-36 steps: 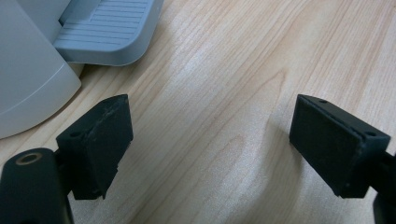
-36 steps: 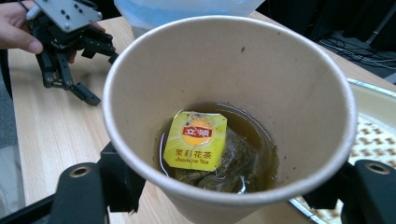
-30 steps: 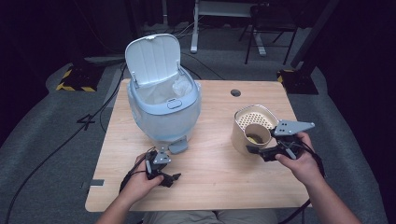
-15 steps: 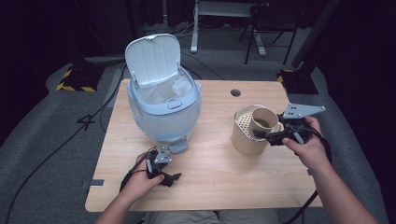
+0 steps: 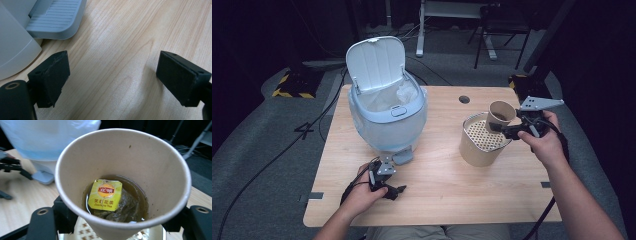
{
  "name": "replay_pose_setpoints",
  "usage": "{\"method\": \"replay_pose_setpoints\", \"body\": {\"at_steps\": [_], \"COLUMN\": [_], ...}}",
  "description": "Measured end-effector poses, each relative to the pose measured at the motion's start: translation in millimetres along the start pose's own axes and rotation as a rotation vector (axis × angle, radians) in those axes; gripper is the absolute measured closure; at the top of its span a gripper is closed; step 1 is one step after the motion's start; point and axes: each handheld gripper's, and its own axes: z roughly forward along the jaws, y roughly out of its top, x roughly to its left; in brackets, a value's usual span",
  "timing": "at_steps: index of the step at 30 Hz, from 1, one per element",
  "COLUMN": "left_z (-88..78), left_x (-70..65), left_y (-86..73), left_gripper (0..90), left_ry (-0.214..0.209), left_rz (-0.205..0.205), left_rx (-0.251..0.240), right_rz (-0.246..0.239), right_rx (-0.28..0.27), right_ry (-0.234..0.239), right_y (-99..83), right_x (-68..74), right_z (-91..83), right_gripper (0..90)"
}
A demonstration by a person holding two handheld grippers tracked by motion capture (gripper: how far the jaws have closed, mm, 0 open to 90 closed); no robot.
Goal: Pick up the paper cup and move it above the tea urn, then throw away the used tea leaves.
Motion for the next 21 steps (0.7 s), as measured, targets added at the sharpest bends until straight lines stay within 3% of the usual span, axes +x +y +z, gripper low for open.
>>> {"method": "replay_pose_setpoints", "body": {"at_steps": [4, 17, 21], "left_z": [0.2, -3.4, -5.2], "left_x": [0.4, -3.4, -5.5], "left_y": [0.1, -3.9, -6.2], "left_gripper": [12.2, 13.0, 13.1], "left_ry": [-0.002, 0.022, 0.032], "left_rz": [-0.001, -0.017, -0.029], "left_rx": [-0.001, -0.003, -0.007], "right_rz": [-0.024, -0.414, -0.494], "right_rx": [0.016, 0.060, 0.089], "right_ry": [-0.041, -0.197, -0.227], "right_y": [-2.2, -2.0, -2.2], "right_x": [-7.5, -4.7, -2.3], "right_z": [2.2, 9.5, 10.7], "right_gripper": [30.0, 30.3, 30.3]}}
